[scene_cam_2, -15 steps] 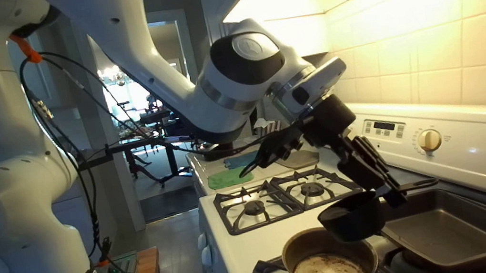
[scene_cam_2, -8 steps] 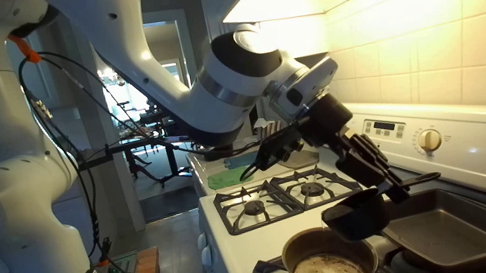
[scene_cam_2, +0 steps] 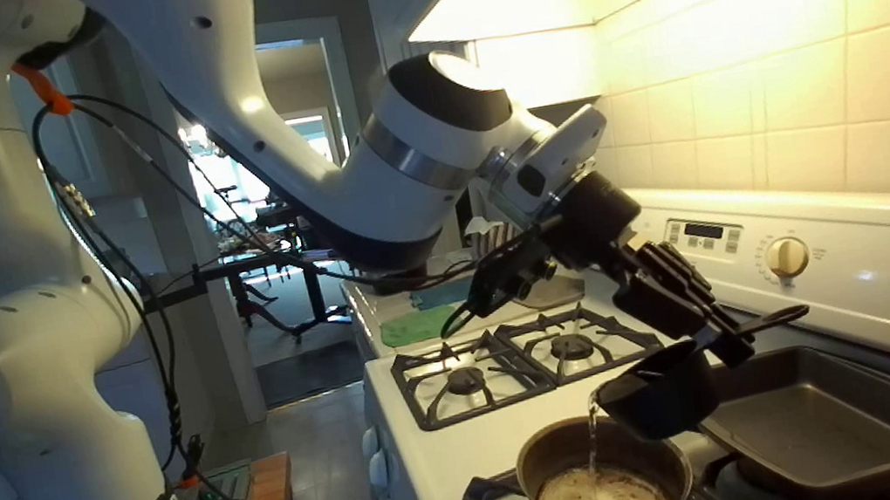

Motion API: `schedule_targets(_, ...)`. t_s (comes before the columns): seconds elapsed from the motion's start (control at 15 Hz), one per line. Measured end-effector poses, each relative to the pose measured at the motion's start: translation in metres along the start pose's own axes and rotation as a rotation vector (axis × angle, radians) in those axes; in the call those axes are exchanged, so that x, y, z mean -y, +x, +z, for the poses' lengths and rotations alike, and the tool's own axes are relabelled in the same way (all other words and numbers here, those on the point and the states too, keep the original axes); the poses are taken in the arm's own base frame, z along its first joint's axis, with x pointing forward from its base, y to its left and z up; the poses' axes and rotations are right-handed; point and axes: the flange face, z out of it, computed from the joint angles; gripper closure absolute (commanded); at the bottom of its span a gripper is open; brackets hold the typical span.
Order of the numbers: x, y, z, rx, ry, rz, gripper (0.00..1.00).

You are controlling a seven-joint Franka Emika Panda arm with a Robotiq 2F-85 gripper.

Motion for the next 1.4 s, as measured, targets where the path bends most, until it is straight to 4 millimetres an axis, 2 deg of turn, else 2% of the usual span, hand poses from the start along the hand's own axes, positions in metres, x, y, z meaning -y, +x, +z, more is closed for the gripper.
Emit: schedule_targets(1.4,-0.009,-0.008,-0.013,-0.121,0.014,-0.024,0.94)
